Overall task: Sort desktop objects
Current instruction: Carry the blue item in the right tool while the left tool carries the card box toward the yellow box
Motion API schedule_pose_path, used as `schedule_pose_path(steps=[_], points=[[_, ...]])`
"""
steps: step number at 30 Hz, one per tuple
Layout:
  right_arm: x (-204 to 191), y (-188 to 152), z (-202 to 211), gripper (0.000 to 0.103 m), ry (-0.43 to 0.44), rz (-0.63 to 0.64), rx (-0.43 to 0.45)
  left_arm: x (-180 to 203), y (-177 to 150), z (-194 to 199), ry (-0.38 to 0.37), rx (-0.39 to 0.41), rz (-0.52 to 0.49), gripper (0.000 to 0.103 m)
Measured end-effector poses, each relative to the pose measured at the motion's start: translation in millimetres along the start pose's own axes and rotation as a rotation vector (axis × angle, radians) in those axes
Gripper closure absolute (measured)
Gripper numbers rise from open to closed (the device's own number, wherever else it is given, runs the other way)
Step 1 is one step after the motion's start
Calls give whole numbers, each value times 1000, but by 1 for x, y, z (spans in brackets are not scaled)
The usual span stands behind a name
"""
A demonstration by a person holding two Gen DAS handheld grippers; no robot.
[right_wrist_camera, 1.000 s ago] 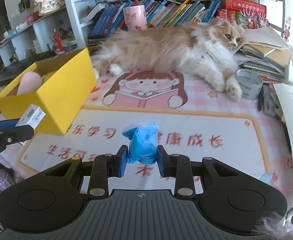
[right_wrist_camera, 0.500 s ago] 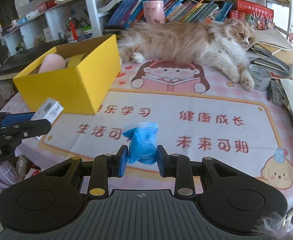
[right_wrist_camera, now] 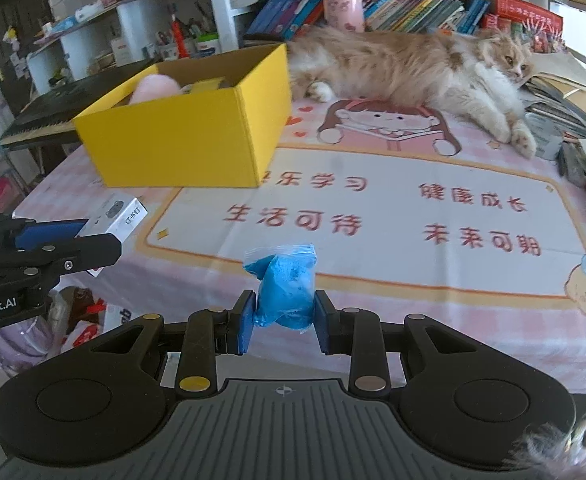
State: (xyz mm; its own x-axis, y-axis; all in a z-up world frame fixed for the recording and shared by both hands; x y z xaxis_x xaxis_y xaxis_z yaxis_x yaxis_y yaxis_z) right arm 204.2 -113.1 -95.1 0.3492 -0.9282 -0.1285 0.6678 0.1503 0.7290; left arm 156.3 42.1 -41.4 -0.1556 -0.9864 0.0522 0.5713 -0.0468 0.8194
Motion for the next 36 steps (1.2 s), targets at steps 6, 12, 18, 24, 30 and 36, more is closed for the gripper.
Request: schedule_pose_path(steps=[6, 12, 18, 24, 30, 36], points=[[-28, -5, -2, 75, 28, 21, -7, -20, -8, 18, 27, 7, 19, 74], [-58, 0, -5, 75, 70, 70, -7, -45, -7, 34, 73, 33, 51, 74], [-82, 21, -8, 75, 113, 106, 24, -65, 5, 40, 112, 71, 66, 74], [-91, 52, -9, 75, 133, 139, 69, -75, 29, 35, 122, 122, 64, 74], [-85, 82, -15, 75, 142, 156, 107, -77, 57, 21, 130, 171, 52, 74], [-78, 111, -27, 75, 160, 167, 138, -78, 84, -2, 131, 192, 32, 74]])
Point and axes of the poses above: each gripper's, at about its wrist camera, not at the fingertips, and z roughly against the way its jaws point, x to its right, y to its top, the point moved 9 cm from there along -z, roughly the way its jaws point, and after that the axes turned 3 degrees about x, right-handed, at the moved point
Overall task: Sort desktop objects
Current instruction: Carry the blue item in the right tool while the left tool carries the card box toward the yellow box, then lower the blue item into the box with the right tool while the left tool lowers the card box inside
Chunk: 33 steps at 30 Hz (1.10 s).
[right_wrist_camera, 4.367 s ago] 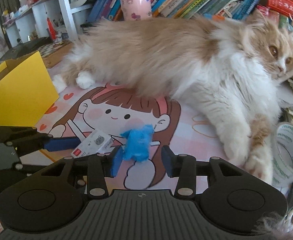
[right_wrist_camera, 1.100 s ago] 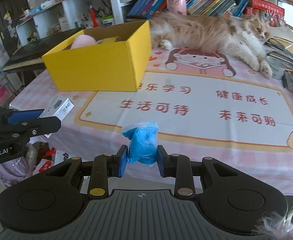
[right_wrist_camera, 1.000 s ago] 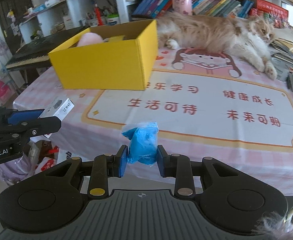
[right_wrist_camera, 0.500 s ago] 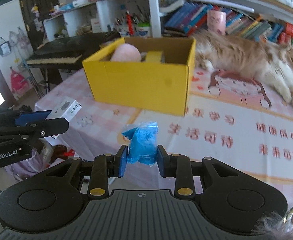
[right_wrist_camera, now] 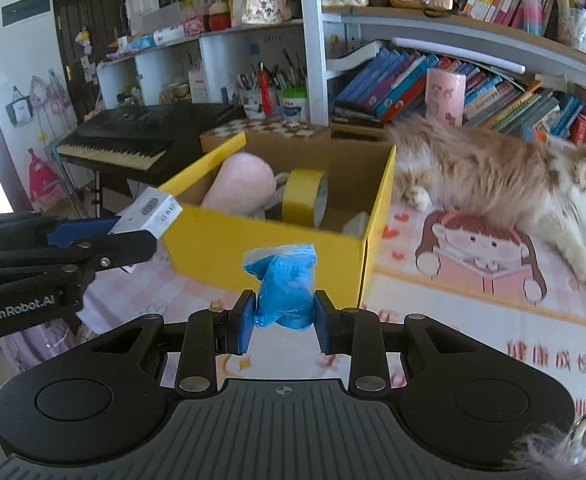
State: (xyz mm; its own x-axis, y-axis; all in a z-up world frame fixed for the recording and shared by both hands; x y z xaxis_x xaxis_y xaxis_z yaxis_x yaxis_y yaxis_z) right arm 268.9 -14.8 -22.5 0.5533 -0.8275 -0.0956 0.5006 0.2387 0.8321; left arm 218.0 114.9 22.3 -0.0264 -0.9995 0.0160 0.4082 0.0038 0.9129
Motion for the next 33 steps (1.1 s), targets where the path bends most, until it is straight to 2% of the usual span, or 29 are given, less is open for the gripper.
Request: schedule_pose_path(steps=[16, 23, 33], points=[[40, 81, -63, 75, 76, 87, 78, -16, 46, -84, 94, -18, 2, 74], [52, 99, -106, 75, 108, 178, 54, -15, 35, -119, 126, -114, 12, 74], [52, 96, -170, 75, 166, 322, -65, -10, 10, -162, 136, -277, 18, 74]])
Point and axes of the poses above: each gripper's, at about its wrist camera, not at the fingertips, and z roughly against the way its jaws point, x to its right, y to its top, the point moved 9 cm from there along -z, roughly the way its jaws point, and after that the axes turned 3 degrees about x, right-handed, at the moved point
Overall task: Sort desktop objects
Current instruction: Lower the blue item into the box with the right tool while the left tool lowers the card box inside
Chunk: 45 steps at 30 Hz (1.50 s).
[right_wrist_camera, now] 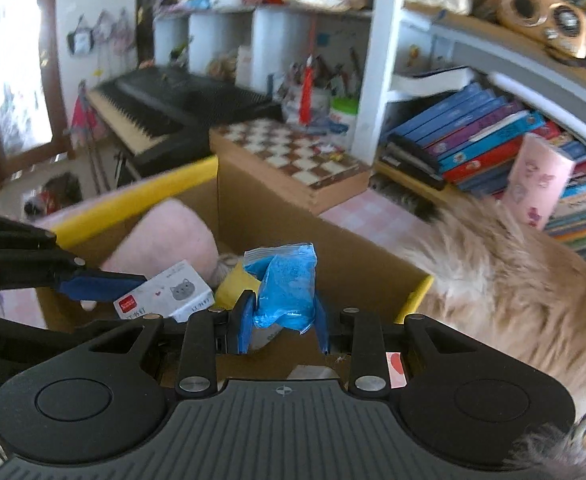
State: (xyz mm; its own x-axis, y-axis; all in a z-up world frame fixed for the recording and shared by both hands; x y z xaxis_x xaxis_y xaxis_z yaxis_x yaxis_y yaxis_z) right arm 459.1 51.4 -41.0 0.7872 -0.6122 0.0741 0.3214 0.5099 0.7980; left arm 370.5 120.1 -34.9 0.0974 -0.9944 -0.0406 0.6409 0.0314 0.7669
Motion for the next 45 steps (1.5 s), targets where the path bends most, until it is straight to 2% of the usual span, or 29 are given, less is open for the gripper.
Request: schedule_pose_path(steps=[4, 9, 14, 21, 31, 33, 39, 45], points=[[-2, -8, -18, 75, 40, 35, -68, 4, -10, -15, -7, -81, 2, 74], [-7, -17, -35, 75, 78, 106, -151, 7, -19, -25, -22, -139, 18, 74], [-13, -23, -47, 75, 94, 199, -221, 9, -22, -30, -32, -157, 38, 74], [-17, -29, -59, 75, 110, 290, -276, 9, -24, -34, -32, -168, 50, 74], [-14, -34, -63, 76, 93, 312, -314, 5, -23, -33, -39, -144, 76, 74], [-13, -33, -62, 75, 87, 306, -309, 4, -22, -30, -36, -127, 79, 73], [-14, -30, -56, 65, 79, 280, -288, 0, -17, -16, -44, -82, 81, 72], [-16, -19, -39, 64, 54, 249, -244, -3, -12, 7, -55, -21, 77, 70]])
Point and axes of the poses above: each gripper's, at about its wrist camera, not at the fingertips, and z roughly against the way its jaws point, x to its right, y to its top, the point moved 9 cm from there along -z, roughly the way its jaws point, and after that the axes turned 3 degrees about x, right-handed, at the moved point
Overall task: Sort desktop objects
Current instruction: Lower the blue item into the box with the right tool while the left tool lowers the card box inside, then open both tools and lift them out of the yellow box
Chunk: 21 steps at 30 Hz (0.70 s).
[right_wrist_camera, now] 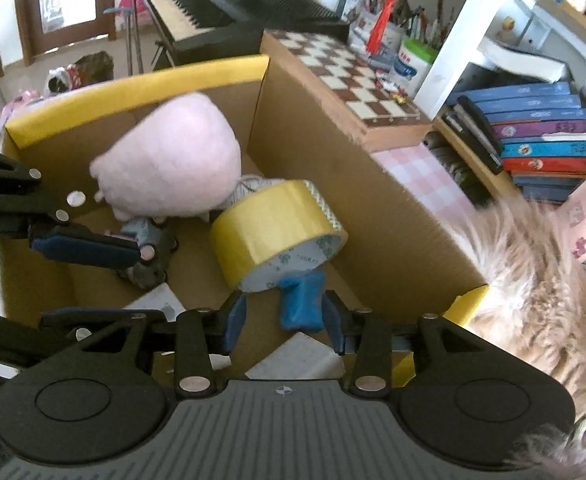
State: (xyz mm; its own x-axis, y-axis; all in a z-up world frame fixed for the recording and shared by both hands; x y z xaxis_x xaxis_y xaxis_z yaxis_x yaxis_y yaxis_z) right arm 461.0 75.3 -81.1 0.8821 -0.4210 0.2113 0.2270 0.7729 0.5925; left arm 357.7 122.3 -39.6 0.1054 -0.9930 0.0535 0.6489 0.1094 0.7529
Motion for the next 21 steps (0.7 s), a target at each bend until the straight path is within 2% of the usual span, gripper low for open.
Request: schedule_pose_path(steps=[6, 12, 21], points=[[-4, 6, 25, 63, -41, -40, 57, 1, 6, 29, -18, 67, -24, 70], [-11, 8, 61, 63, -87, -114, 153, 4, 7, 60, -41, 134, -49, 69], [-28, -11, 122, 62, -169, -285, 281, 7, -5, 104, -73, 210, -70, 69]])
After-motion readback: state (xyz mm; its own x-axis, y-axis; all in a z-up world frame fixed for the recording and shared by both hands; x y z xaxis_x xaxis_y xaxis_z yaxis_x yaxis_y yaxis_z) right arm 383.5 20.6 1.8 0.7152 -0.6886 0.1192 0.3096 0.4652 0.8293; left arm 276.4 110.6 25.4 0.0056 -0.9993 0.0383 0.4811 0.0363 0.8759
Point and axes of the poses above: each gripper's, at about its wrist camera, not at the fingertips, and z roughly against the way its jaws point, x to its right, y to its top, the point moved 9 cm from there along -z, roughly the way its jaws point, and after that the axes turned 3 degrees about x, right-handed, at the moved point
